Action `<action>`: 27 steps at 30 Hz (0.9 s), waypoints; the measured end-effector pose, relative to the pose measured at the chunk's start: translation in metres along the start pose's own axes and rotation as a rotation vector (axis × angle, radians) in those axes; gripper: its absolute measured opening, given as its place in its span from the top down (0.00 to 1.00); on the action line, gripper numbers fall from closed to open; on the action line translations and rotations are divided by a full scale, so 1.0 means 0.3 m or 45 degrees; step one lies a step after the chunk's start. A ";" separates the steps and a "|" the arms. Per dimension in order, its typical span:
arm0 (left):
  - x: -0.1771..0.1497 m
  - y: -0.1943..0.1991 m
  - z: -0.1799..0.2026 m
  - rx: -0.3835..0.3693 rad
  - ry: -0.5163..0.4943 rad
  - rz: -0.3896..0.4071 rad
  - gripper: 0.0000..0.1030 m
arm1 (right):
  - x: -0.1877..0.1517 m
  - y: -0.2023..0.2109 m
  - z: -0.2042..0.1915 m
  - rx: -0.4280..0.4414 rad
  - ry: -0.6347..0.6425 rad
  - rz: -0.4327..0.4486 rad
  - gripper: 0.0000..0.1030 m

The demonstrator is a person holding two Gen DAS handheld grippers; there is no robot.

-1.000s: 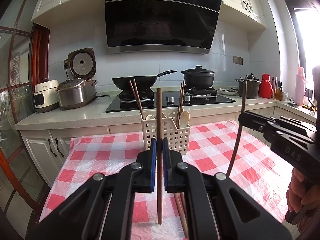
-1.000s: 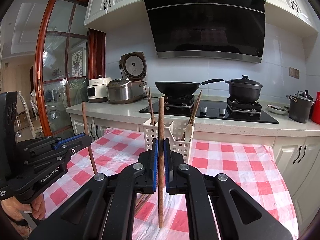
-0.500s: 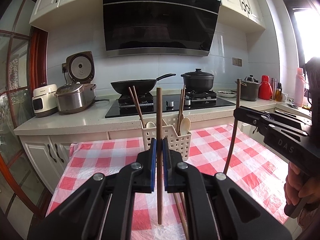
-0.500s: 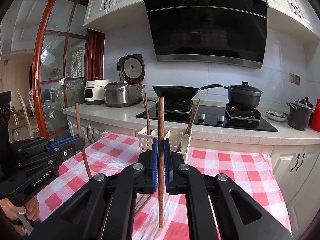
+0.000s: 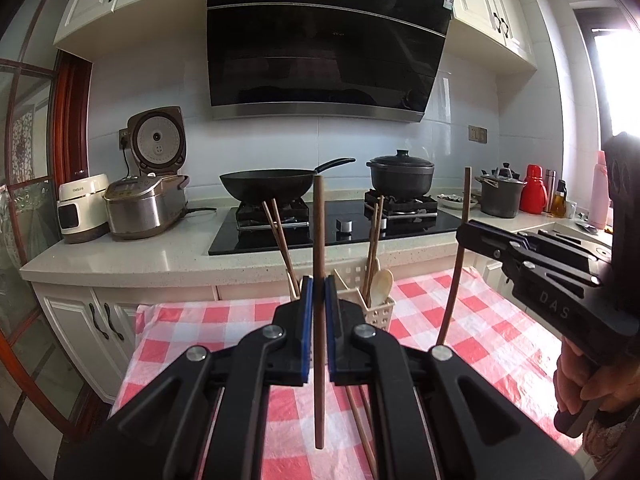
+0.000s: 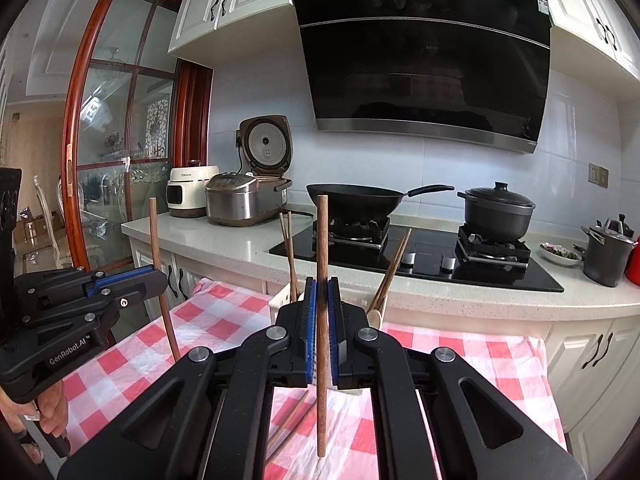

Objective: Organize utensils
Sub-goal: 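Carry the left tool's chopstick over the caddy while the right tool carries its chopstick there, then lower the left tool's chopstick into the caddy and open it while the right tool does likewise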

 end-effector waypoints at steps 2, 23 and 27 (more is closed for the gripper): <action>0.033 -0.021 -0.005 0.000 0.000 0.005 0.94 | 0.018 -0.021 0.012 -0.002 -0.003 0.002 0.95; 0.431 -0.302 0.013 0.023 0.055 0.062 0.94 | 0.209 -0.248 0.189 -0.072 -0.080 0.010 0.95; 0.461 -0.365 0.028 0.045 0.077 0.070 0.94 | 0.257 -0.284 0.219 -0.078 -0.119 0.047 0.95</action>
Point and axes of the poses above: each gripper's, at about its wrist camera, not at the fingertips, and y roughly against the way its jaws point, z to its right, x to its top, the point moved 3 cm from there along -y, roughly the way its jaws point, and after that the axes turned 13 degrees about x, right-handed, at the moved point
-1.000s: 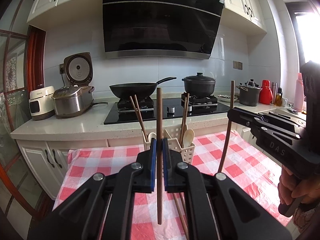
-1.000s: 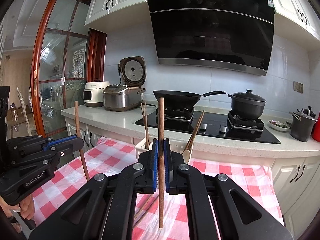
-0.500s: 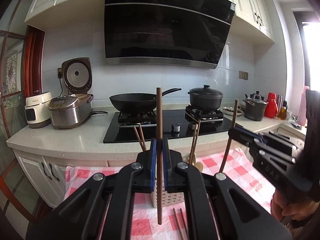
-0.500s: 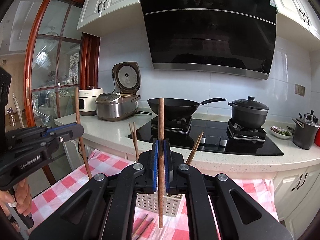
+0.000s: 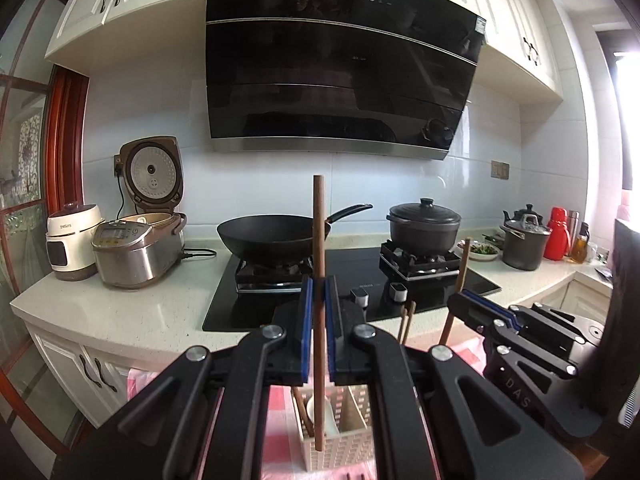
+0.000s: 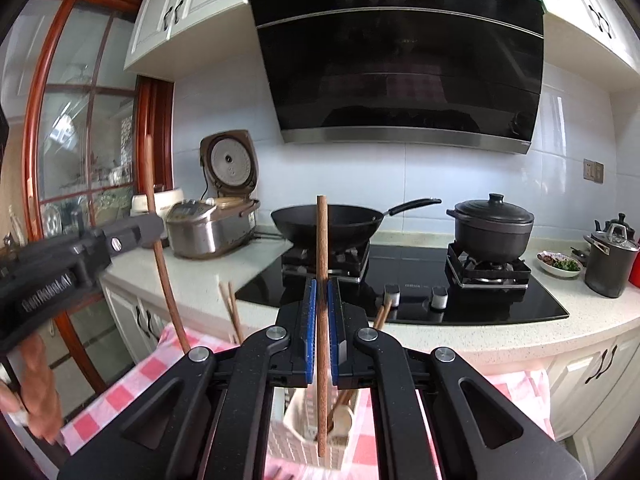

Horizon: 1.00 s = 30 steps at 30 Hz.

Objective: Organize utensils
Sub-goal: 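Lower the left tool's chopstick into the caddy and open it while the right tool does likewise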

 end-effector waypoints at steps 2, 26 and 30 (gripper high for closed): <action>0.013 -0.041 0.004 0.009 0.031 -0.002 0.94 | 0.017 -0.021 0.013 -0.013 -0.013 0.009 0.95; -0.325 -0.354 0.015 0.033 0.041 -0.293 0.94 | -0.221 -0.288 0.062 0.030 -0.108 -0.265 0.95; -0.391 -0.364 -0.008 0.055 0.049 -0.327 0.94 | -0.240 -0.291 0.069 0.044 -0.140 -0.284 0.90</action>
Point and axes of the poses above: each gripper's, at about its wrist camera, not at the fingertips, and y roughly against the way its jaws point, z to its right, x to its top, the point moved 3 cm from there along -y, roughly the way its jaws point, and after that the axes turned 13 degrees about x, right-handed, at the moved point
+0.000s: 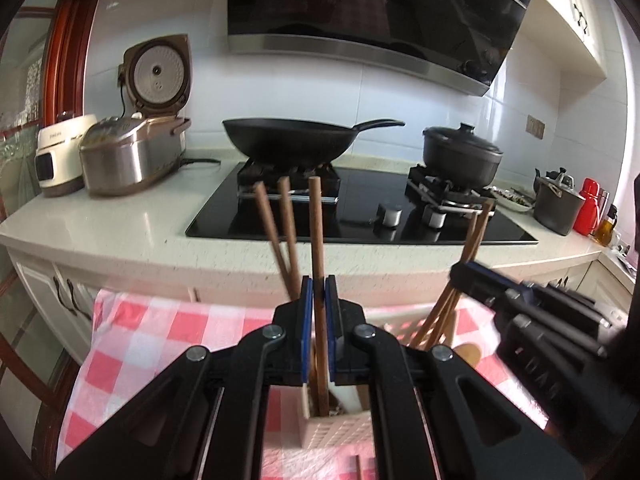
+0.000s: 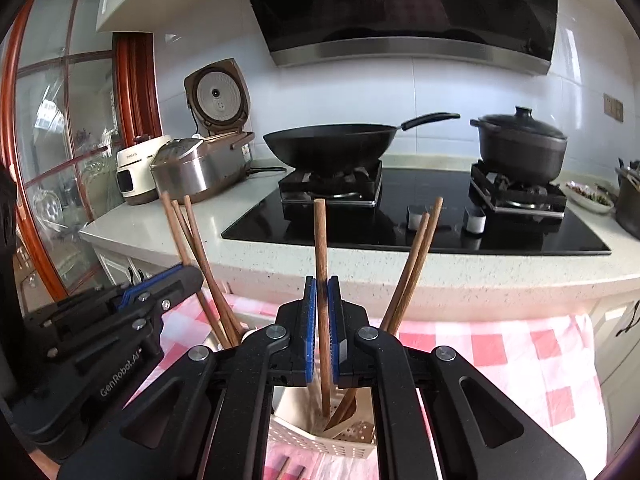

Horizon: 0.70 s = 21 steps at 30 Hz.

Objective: Organize utensils
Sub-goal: 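Lower the left tool's chopstick into the caddy and open it while the right tool does likewise, then move both open tools down to the two wooden chopsticks lying on the cloth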

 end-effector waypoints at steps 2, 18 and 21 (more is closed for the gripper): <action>-0.015 0.001 -0.019 0.010 0.008 0.000 0.93 | -0.002 0.010 -0.001 0.002 0.003 -0.005 0.87; -0.169 0.267 -0.257 0.151 0.174 0.080 0.07 | -0.165 0.297 -0.045 -0.008 -0.037 0.118 0.57; -0.235 0.318 -0.278 0.182 0.174 0.085 0.06 | -0.245 0.301 -0.044 -0.014 -0.084 0.084 0.57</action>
Point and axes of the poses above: each gripper's, at about its wrist camera, not at the fingertips, and y roughly against the way its jaws point, z to its right, x to its top, the point moved 3 cm from there along -y, roughly the way its jaws point, and after that the axes turned 13 degrees about x, right-handed, at the moved point
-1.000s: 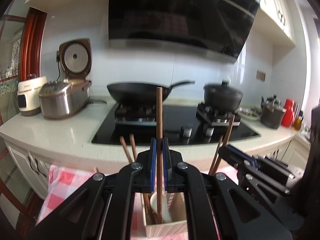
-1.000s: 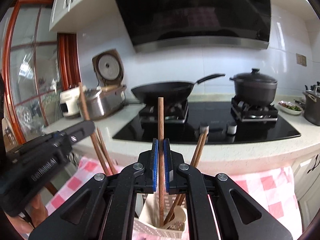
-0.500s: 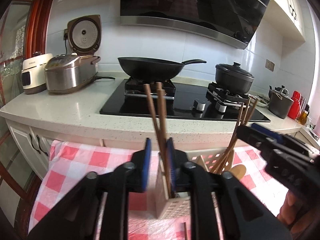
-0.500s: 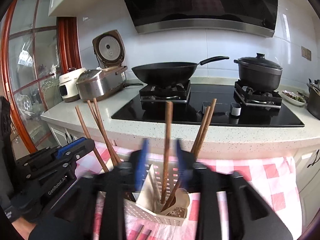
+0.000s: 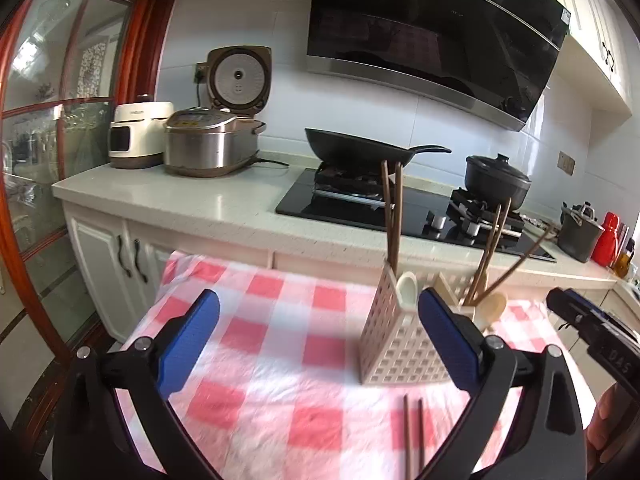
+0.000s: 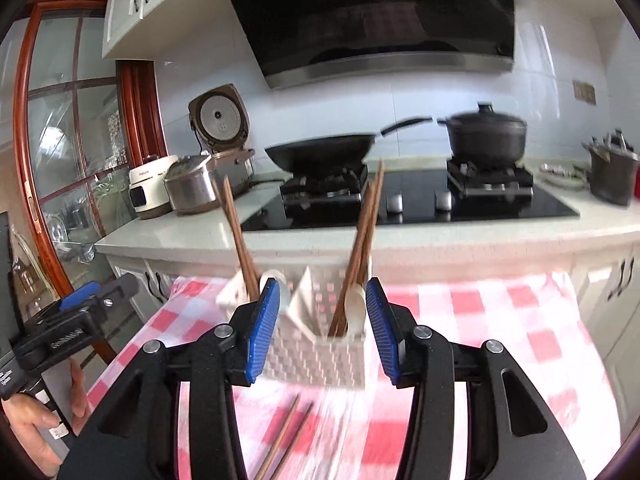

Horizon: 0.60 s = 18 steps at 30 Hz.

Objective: Organize utensils
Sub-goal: 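Move both open tools down to the two wooden chopsticks lying on the cloth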

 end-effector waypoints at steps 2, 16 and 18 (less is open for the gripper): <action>-0.049 0.030 -0.016 0.019 -0.022 0.006 0.05 | -0.061 -0.008 0.014 -0.003 -0.053 -0.045 0.57; -0.352 0.105 -0.053 0.029 -0.145 -0.123 0.05 | -0.376 0.002 0.028 -0.023 -0.171 -0.232 0.57; -0.373 0.116 -0.055 0.029 -0.150 -0.123 0.05 | -0.390 -0.007 0.023 -0.028 -0.166 -0.248 0.57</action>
Point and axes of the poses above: each gripper's, at about its wrist camera, not at the fingertips, and y roughly against the way its jaws point, z to its right, x to its top, the point moved 3 cm from there along -y, roughly the way its jaws point, and after that the axes turned 13 degrees about x, right-handed, at the moved point
